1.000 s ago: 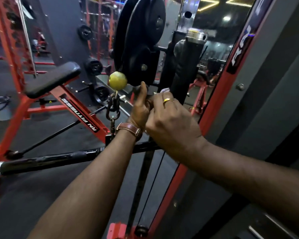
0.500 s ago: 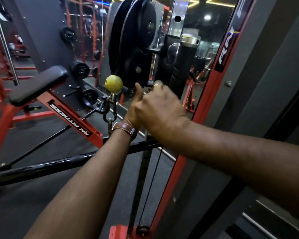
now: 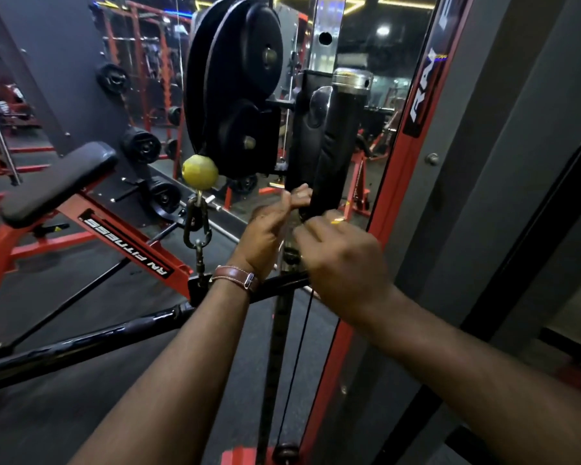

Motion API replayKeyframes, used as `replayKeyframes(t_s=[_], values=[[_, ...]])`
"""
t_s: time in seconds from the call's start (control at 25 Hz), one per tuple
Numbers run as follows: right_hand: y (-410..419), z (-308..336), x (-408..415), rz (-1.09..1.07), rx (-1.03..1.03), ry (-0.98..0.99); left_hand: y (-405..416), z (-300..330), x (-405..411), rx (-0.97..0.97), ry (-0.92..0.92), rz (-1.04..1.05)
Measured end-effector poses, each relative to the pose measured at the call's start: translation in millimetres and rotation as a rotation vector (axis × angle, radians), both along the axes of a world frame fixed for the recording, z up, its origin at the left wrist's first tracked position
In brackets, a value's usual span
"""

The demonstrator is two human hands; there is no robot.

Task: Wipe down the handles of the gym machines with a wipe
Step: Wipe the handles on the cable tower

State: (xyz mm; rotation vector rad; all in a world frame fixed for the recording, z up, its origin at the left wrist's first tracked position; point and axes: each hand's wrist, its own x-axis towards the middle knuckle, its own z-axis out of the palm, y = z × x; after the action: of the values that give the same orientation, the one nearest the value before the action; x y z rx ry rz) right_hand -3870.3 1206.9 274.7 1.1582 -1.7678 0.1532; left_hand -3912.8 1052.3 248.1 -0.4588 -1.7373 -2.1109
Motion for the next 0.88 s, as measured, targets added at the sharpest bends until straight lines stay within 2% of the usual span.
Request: replayKeyframes(t_s=[0.04,0.12,0.2,0.28,0.4,0.52,0.64,0.68,0.8,0.88], values=[[13,-1,-5,0.047,-0.213,-0.19,1,-3,-2,0.026,0.003,0.008],[32,-2,-15,0.244,-0.709,-0.69,6,-6,0,0.086,0.041,0.031],[33,-4,-36,0.462,-0.963,-1.141,22,-6,3,0.19,0.066,0.033],[17,-4,-59,0.517,-0.941,-1.277,32,-9,5,0.264,0.056,0.062],[3,10,-77,0.61,-0.81,-1.262,36,-10,2,0.256,0.024,0.117],[0,44,-83,0.488,-0.577,-1.33,37,-1,7,0.24,-0.045,0.165],[4,87,-80,0.26,-0.309,-1.619,34,10,14,0.149,-0.104,0.244],[9,102,-77,0.262,-0.29,-1.727,33,14,16,0.073,-0.105,0.267],[17,139,-73,0.513,-0.549,-1.91,29,26,23,-0.139,-0.083,0.34],[14,137,-63,0.711,-0.747,-1.824,35,32,26,-0.16,-0.002,0.312]])
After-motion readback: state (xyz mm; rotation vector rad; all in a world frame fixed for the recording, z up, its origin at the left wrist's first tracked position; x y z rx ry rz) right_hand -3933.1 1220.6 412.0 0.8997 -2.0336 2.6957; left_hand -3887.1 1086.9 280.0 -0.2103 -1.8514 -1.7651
